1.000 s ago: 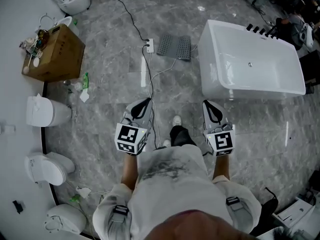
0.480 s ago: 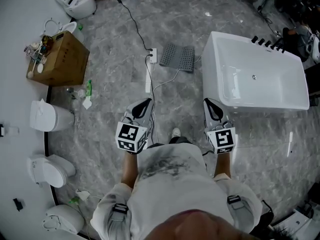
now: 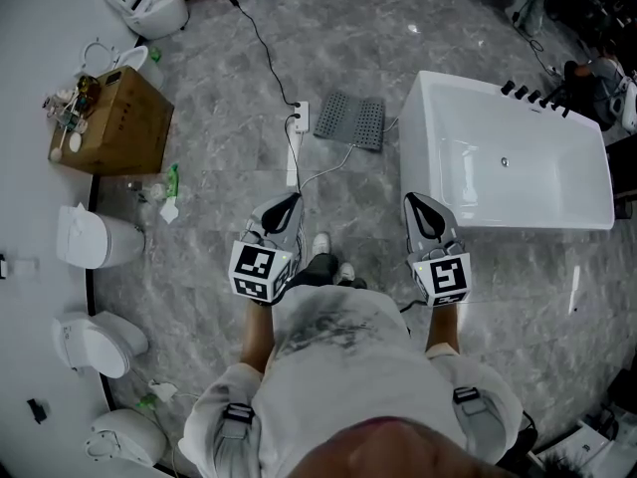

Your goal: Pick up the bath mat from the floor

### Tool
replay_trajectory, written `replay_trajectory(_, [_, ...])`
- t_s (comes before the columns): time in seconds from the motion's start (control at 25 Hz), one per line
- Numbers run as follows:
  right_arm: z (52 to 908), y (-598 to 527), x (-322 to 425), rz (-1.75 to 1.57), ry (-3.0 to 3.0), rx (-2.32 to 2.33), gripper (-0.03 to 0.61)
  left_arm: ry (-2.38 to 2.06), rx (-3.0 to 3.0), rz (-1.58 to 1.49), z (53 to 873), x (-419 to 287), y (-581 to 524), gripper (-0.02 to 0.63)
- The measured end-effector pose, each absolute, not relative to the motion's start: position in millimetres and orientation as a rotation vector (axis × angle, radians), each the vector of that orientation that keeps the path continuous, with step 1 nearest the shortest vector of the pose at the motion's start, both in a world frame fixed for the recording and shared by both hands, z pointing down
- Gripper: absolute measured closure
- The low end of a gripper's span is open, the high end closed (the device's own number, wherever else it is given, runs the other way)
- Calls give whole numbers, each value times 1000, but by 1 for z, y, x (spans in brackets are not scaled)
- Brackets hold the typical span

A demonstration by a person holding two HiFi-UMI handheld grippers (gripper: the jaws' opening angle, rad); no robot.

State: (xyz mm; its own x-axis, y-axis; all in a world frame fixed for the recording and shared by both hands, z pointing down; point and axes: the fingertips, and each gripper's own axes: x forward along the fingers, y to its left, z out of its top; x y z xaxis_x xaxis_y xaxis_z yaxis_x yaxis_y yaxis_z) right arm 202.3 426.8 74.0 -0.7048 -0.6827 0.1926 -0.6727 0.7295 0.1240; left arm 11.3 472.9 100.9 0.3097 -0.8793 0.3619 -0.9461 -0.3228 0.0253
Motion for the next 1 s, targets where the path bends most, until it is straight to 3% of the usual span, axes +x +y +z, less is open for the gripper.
replay_trajectory(1.0, [91, 230, 78, -20, -2569, 1147, 577, -1465, 2437, 425, 122, -106, 250, 609])
